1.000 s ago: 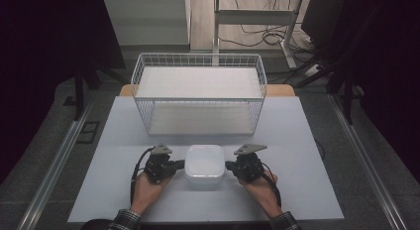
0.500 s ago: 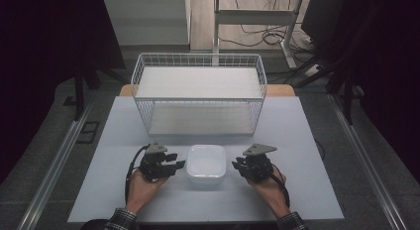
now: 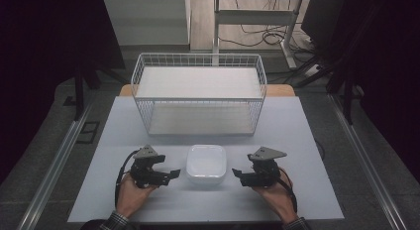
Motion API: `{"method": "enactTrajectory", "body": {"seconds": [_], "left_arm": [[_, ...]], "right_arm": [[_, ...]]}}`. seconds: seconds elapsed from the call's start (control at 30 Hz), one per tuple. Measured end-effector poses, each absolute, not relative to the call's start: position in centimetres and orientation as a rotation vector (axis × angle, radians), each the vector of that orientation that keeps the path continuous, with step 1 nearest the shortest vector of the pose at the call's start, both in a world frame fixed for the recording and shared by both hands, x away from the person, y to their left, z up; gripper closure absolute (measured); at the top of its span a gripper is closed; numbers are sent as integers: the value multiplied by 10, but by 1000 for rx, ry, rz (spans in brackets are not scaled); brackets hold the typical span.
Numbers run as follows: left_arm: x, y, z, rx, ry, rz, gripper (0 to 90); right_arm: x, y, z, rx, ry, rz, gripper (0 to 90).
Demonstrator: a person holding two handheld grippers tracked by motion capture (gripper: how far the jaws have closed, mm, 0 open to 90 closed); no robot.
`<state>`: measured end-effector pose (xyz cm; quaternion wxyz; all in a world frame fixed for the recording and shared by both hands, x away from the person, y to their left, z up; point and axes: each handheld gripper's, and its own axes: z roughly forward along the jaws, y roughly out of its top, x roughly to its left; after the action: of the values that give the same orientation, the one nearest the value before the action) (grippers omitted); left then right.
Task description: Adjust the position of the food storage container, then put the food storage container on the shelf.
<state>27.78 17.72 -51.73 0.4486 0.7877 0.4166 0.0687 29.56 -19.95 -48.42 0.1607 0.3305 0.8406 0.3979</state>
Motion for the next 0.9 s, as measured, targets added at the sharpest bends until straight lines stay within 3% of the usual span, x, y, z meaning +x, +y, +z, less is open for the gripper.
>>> {"method": "enactTrajectory", "body": {"seconds": [0.07, 0.27, 0.57, 0.9], "left_arm": [[276, 180, -519, 1949, 1034, 172, 85], [275, 183, -525, 1956, 1034, 167, 53], [279, 177, -526, 1976, 986, 207, 11], [287, 165, -507, 1958, 947, 166, 23]], "right_arm": [[293, -199, -485, 941, 2395, 1119, 107], [294, -199, -492, 948, 2424, 1113, 39], [300, -204, -495, 993, 2421, 1191, 28], [304, -190, -485, 953, 2405, 1243, 24]]}}
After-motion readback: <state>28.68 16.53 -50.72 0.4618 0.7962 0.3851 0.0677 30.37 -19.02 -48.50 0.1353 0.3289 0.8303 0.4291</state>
